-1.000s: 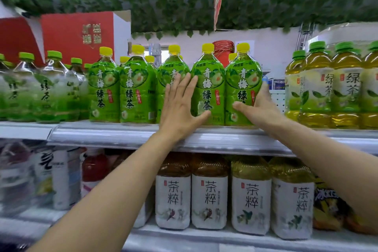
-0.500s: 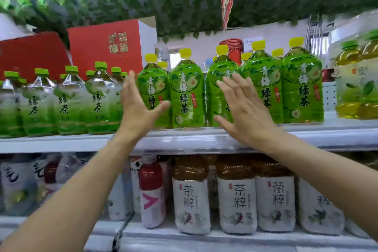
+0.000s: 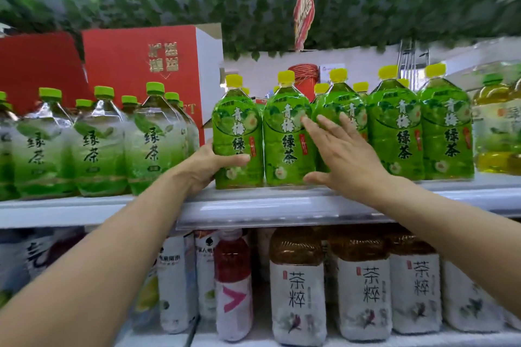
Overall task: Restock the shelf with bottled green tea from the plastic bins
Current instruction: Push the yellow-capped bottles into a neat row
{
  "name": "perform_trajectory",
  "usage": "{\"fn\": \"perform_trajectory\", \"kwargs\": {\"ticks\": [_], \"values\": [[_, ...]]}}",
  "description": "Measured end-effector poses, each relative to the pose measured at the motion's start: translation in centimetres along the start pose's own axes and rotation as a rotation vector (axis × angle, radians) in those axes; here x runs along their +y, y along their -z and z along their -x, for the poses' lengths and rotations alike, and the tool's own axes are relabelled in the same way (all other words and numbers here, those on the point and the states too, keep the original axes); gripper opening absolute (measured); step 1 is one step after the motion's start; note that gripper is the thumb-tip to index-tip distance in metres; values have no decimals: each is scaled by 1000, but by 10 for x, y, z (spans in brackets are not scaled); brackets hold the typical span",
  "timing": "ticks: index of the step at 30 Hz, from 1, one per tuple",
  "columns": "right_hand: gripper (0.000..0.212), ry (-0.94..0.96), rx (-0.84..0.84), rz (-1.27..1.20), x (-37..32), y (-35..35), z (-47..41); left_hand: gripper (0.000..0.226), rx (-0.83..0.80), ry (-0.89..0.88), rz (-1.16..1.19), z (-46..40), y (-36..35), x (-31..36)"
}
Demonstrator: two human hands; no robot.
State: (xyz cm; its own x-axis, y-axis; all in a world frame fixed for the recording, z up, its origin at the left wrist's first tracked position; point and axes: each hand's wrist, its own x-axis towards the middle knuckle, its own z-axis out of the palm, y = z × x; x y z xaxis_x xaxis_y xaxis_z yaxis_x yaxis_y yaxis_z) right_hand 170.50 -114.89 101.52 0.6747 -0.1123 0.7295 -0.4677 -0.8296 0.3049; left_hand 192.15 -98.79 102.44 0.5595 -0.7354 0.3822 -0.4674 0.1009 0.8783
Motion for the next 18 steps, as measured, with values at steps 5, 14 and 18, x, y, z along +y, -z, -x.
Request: {"fn": "perform_trajectory", "kwargs": {"ticks": [5,14,18], "values": [[113,17,-7,-9,-1,0,-3,109,-45,-10,120,-4,-1,5],[116,14,-14,-31,-4,-2,-11,94,-146,-35,85,2,-5,8],[115,7,-17,-25,-5,-2,-12,57,-91,-13,128,3,-8,11]]}}
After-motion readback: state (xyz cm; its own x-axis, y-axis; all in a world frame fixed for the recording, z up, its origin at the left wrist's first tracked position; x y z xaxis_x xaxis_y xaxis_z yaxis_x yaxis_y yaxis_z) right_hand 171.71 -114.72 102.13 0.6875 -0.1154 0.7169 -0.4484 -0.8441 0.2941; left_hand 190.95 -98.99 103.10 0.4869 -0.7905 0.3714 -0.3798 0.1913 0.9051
